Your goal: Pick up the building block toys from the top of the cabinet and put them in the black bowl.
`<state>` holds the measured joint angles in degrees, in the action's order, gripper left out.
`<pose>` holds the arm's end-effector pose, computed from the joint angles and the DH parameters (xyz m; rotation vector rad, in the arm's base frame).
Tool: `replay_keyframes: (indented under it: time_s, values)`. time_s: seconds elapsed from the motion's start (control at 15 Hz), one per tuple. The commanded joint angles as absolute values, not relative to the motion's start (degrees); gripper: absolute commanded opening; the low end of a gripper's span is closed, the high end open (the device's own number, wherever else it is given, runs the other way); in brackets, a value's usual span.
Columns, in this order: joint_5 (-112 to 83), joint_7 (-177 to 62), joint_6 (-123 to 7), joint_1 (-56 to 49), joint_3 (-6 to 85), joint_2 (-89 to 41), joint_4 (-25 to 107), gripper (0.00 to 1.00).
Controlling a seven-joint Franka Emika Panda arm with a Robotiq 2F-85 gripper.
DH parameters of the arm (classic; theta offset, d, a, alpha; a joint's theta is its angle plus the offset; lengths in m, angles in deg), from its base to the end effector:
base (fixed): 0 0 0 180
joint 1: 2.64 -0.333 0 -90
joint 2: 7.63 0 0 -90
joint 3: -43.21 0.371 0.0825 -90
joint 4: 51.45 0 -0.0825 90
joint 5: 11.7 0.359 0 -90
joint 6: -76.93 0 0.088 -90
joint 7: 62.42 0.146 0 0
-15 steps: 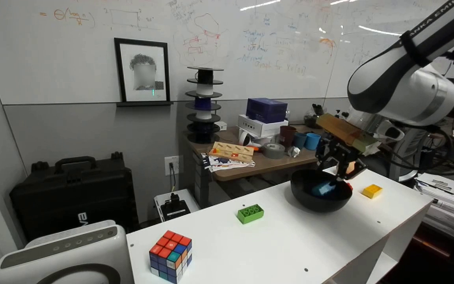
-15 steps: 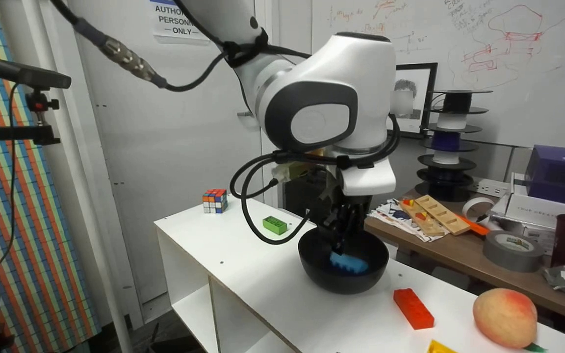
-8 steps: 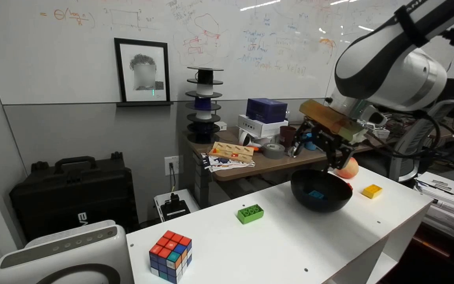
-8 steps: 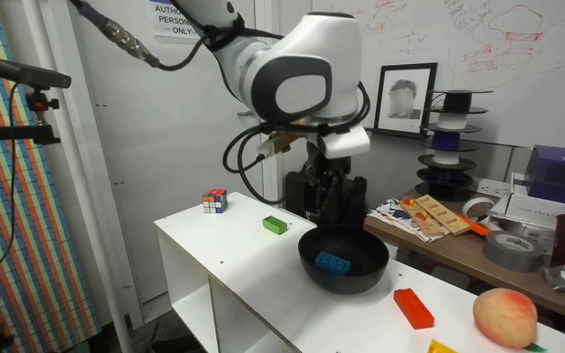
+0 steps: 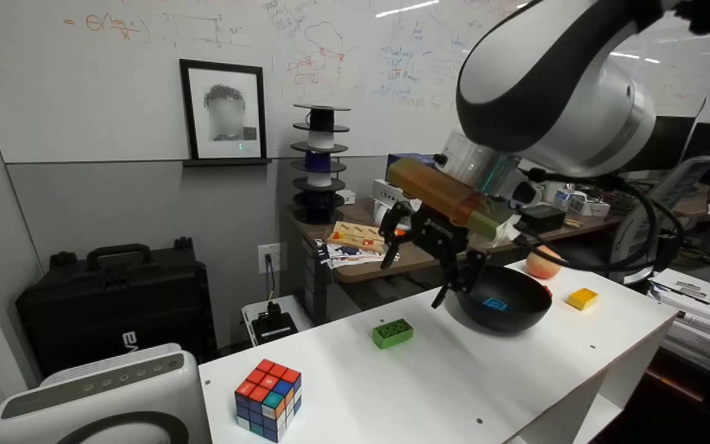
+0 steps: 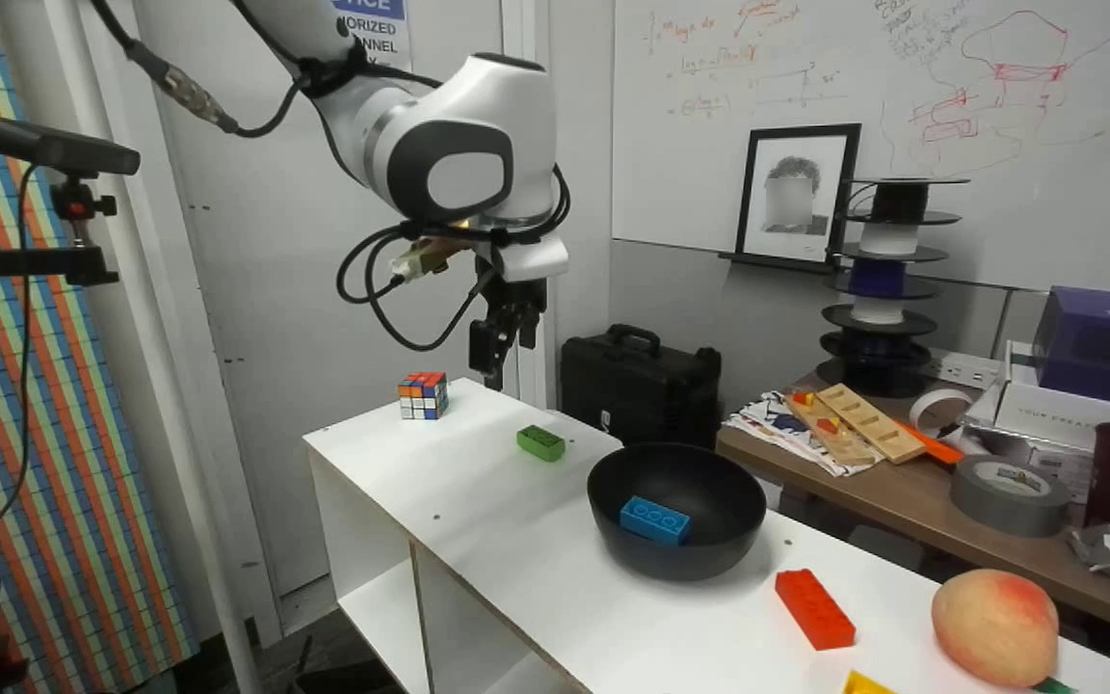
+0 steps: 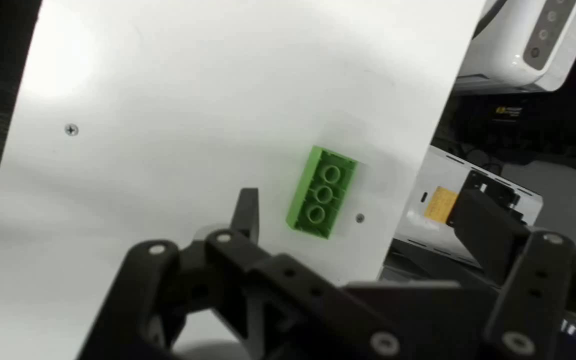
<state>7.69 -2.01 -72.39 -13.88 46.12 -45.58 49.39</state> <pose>0.6848 0.1677 0.2321 -2.4329 1.4872 -0.0061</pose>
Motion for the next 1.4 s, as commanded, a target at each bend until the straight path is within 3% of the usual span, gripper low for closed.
replay_keyframes:
  time_s: [0.0,0.4,1.33]
  values:
    - [5.99,2.38,-76.25,-16.19,43.13,-51.85,46.03,1.00]
    - [4.86,8.27,-80.14,-16.95,38.23,-60.52,37.69,1.00]
    - [6.30,6.15,-70.89,-13.60,45.39,-68.35,26.06,1.00]
